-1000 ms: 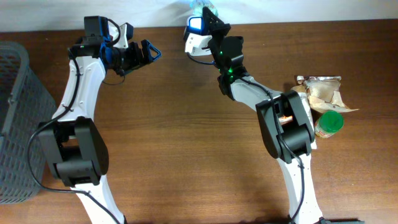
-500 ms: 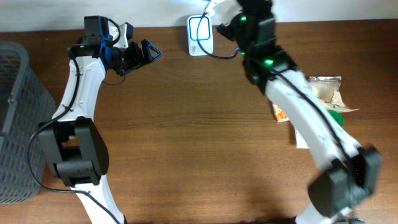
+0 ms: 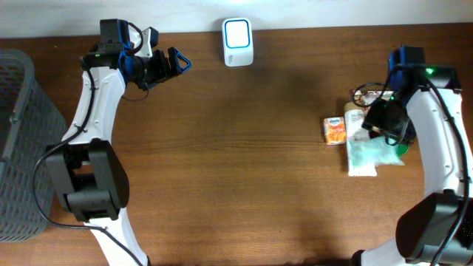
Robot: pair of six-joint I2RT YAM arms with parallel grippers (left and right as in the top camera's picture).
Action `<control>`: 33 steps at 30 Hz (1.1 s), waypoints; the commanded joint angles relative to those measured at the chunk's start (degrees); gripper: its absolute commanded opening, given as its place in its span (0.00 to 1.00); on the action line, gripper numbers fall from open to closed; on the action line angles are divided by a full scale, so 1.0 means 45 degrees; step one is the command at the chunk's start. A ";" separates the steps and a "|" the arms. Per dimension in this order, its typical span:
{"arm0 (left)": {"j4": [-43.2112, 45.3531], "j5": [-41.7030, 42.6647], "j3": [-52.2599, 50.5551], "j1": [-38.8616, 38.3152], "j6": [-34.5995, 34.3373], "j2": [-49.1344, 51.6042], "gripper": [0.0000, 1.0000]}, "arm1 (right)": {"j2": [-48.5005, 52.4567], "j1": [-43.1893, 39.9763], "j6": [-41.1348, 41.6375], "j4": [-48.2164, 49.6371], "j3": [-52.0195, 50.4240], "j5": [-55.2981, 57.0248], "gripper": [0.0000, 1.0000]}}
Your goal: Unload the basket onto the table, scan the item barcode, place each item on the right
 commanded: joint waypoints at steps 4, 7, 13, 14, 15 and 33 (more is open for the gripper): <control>0.0029 0.0044 0.0058 0.0044 0.0117 -0.0034 0.99 | -0.0690 -0.0636 -0.0889 -0.0107 0.1132 -0.2608 0.98; 0.0029 0.0044 0.0058 0.0044 0.0117 -0.0034 0.99 | -0.1831 -0.0199 -0.1423 -0.0121 0.1379 -0.3925 0.98; 0.0029 0.0044 0.0058 0.0044 0.0117 -0.0034 0.99 | -0.5765 0.0034 -0.1525 -0.0291 0.1394 -0.4133 0.98; 0.0029 0.0044 0.0058 0.0044 0.0117 -0.0034 0.99 | -0.6091 0.0005 -0.1520 -0.0554 0.1394 -0.3701 0.98; 0.0029 0.0044 0.0058 0.0044 0.0117 -0.0034 0.99 | -0.6640 0.0005 -0.1515 -0.1103 0.1389 -0.2730 0.98; 0.0034 0.0044 0.0058 0.0044 0.0117 -0.0034 0.99 | -1.9759 0.1054 -0.1836 1.4775 -1.5732 -0.1073 0.98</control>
